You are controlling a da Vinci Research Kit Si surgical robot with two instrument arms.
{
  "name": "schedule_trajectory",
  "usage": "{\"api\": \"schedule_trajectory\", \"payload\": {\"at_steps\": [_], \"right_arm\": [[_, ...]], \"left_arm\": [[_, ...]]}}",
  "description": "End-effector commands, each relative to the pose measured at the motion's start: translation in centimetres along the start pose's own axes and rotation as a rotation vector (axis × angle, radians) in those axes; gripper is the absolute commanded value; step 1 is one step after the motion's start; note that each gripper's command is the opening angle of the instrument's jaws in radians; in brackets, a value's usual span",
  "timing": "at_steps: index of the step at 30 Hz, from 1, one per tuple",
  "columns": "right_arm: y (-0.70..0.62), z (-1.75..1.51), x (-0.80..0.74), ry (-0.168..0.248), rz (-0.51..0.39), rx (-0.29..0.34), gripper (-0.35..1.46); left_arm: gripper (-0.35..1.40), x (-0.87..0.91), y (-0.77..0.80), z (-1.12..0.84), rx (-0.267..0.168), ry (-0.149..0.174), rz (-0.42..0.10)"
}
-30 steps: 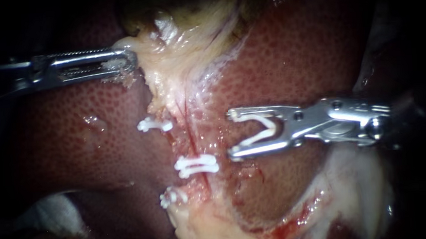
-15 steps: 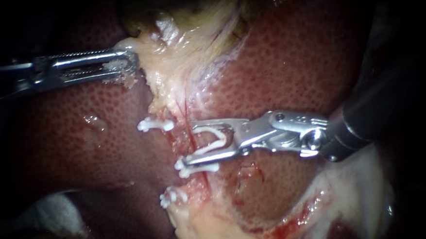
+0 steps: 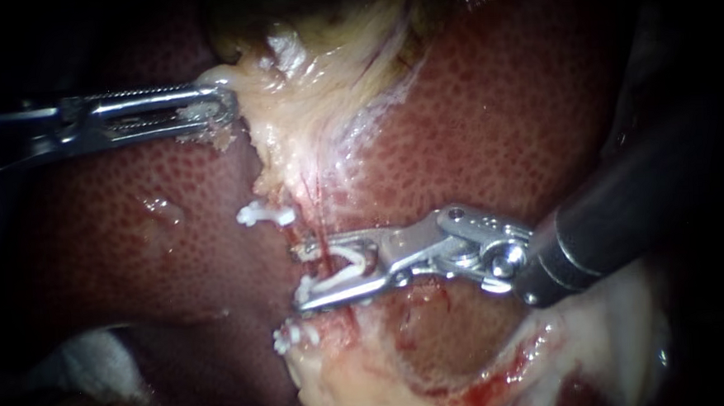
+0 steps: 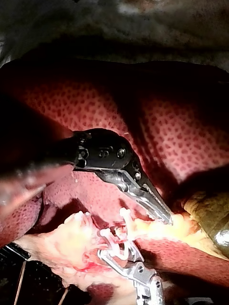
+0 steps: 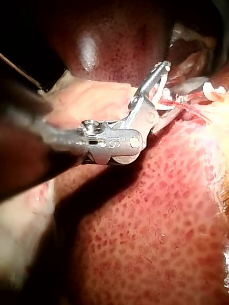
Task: Clipping third clip right tube
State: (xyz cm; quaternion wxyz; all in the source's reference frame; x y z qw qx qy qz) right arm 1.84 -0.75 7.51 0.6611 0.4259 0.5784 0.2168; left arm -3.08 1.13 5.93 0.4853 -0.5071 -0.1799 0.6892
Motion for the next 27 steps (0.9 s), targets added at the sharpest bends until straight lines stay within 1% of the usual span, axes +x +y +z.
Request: {"api": "schedule_trajectory", "payload": {"at_steps": [1, 2, 7, 13, 17, 22, 27], "right_arm": [[-0.01, 0.0, 0.02, 0.005, 0.007, 0.012, 0.48], [-0.01, 0.01, 0.04, 0.016, 0.012, 0.017, 0.48], [-0.02, -0.01, 0.17, 0.045, 0.021, 0.02, 0.48], [-0.01, -0.07, 0.32, 0.055, 0.03, 0.014, 0.45], [-0.01, -0.09, 0.39, 0.07, 0.034, 0.005, 0.45], [0.01, -0.13, 0.46, 0.077, 0.039, -0.005, 0.44], [0.02, -0.15, 0.47, 0.077, 0.04, -0.006, 0.4]], "left_arm": [[-0.35, 0.0, 0.0, 0.0, -0.001, 0.0, -0.001], [-0.35, 0.0, 0.0, 0.0, -0.001, 0.0, -0.001], [-0.35, 0.0, 0.0, 0.01, 0.0, 0.0, -0.001], [-0.35, 0.0, 0.0, 0.02, 0.001, 0.001, -0.001], [-0.35, -0.01, 0.0, 0.02, 0.001, 0.001, -0.001], [-0.35, -0.01, 0.01, 0.03, 0.001, 0.001, -0.001], [-0.35, -0.01, 0.01, 0.03, 0.001, 0.001, -0.001]]}}
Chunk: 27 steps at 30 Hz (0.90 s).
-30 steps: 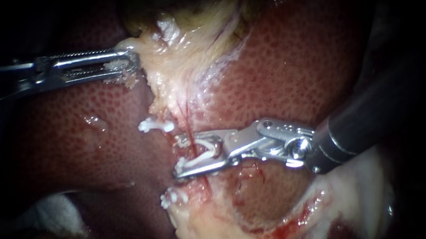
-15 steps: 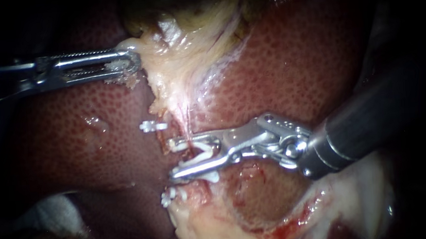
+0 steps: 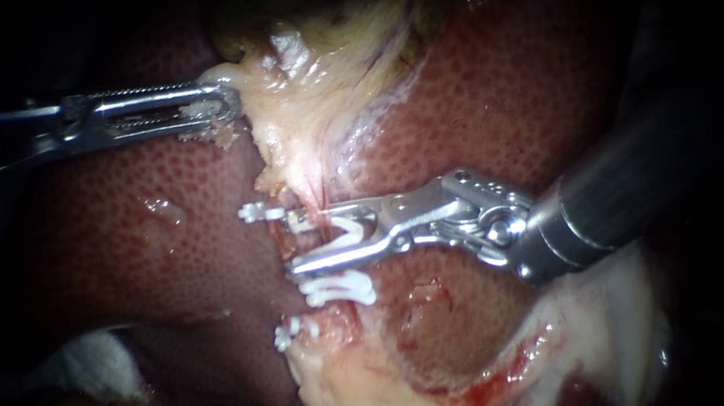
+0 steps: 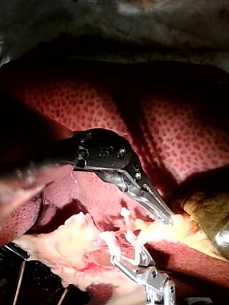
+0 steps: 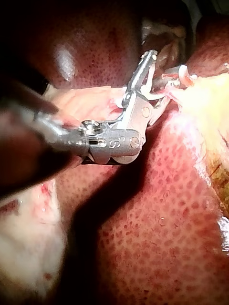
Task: Clipping third clip right tube
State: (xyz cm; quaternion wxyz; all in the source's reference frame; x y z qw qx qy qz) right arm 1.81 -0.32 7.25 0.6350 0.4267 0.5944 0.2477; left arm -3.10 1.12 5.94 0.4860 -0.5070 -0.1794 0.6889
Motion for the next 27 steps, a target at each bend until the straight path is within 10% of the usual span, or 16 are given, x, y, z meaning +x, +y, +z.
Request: {"api": "schedule_trajectory", "payload": {"at_steps": [1, 17, 27], "right_arm": [[0.0, 0.0, -0.01, 0.0, 0.0, -0.001, 0.38], [0.07, -0.15, -0.04, 0.006, 0.023, -0.018, -0.35], [0.05, -0.18, -0.11, 0.007, 0.066, -0.019, -0.35]], "left_arm": [[-0.35, 0.0, 0.0, 0.0, 0.0, 0.0, 0.0], [-0.35, -0.01, 0.0, 0.01, 0.001, 0.0, 0.001], [-0.35, -0.01, 0.0, 0.01, 0.001, 0.0, 0.001]]}}
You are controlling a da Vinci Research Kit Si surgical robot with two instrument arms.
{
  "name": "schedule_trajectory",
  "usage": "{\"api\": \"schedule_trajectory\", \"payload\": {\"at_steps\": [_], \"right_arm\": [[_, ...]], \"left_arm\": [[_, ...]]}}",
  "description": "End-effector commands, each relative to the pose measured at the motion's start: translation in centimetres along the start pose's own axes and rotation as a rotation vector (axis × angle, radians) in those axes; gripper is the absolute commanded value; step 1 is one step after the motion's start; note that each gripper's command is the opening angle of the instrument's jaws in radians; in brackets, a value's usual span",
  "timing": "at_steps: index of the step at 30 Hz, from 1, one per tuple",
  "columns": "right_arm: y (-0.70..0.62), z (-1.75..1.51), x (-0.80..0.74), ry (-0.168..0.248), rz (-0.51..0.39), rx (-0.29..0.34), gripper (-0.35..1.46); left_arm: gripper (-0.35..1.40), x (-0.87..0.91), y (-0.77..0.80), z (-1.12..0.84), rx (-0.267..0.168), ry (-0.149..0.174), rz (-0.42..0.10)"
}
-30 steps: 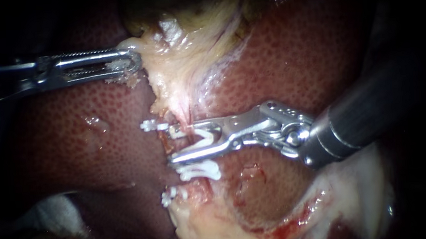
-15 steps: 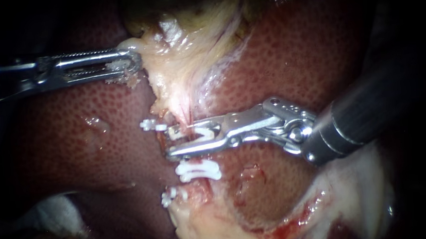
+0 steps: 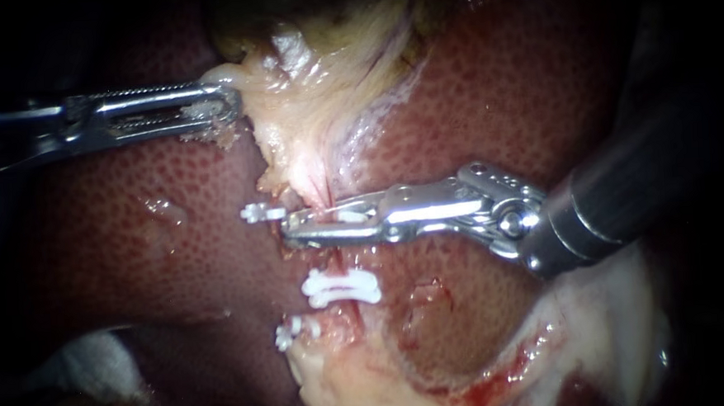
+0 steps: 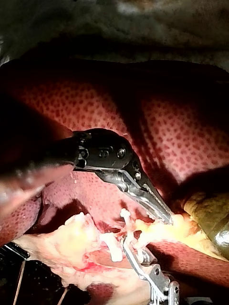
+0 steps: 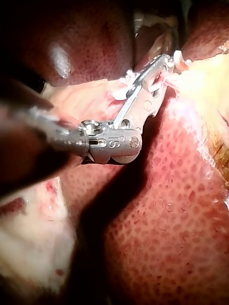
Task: Clipping third clip right tube
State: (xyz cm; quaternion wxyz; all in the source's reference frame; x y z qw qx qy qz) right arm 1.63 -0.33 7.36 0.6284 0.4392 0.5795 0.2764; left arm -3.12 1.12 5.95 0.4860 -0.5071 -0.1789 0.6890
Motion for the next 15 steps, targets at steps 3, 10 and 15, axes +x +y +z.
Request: {"api": "schedule_trajectory", "payload": {"at_steps": [3, 10, 15], "right_arm": [[0.01, 0.01, -0.02, -0.001, -0.001, 0.001, -0.35], [0.01, 0.0, -0.02, -0.001, -0.001, 0.001, -0.35], [0.01, 0.0, -0.02, -0.001, -0.002, 0.001, -0.35]], "left_arm": [[-0.35, 0.0, 0.0, 0.0, 0.0, 0.0, 0.0], [-0.35, 0.0, 0.0, 0.01, 0.0, 0.0, 0.0], [-0.35, 0.0, -0.01, 0.01, 0.0, 0.0, 0.0]]}}
